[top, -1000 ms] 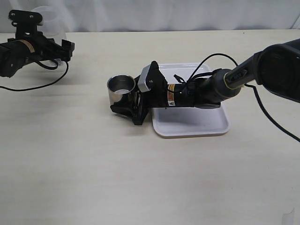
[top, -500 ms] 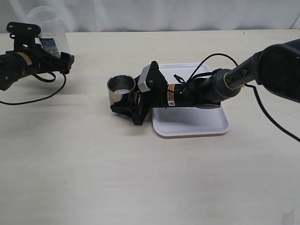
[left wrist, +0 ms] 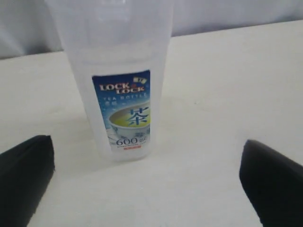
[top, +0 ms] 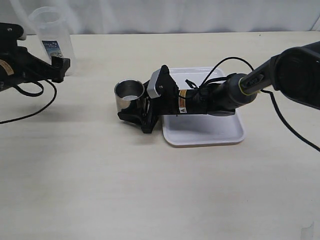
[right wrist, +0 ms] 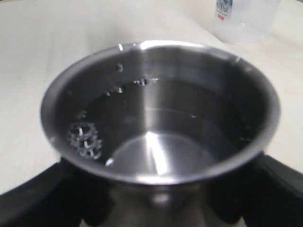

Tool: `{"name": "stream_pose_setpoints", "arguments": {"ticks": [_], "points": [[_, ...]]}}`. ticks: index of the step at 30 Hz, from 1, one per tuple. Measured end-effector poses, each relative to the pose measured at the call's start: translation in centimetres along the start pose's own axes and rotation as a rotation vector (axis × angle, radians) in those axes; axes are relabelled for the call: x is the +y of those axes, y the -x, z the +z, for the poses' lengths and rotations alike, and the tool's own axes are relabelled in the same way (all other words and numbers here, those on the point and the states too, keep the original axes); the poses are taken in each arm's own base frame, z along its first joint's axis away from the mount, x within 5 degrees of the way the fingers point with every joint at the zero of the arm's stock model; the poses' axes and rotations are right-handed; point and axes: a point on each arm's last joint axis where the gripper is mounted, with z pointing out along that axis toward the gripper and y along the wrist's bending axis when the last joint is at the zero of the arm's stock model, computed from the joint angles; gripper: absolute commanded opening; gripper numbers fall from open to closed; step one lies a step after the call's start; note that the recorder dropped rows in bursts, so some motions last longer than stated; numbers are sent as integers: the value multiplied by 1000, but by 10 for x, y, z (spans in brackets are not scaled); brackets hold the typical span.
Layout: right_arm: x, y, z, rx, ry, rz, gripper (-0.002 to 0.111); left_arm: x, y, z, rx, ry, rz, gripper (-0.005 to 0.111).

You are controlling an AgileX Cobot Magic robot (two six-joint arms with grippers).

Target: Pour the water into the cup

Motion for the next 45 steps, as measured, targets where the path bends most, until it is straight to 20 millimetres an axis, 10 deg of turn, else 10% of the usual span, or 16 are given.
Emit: {"name": "stream_pose_setpoints", "arguments": {"ticks": [9, 25, 45], "points": [[0, 0, 0, 0, 0, 0, 4, -6, 34, -74, -111, 46, -15, 100], [0, 0, 0, 0, 0, 0, 4, -33, 86, -310, -695, 153, 9, 100], [0, 0, 0, 2, 3, 0, 4, -38, 83, -341, -816, 158, 23, 100]]}}
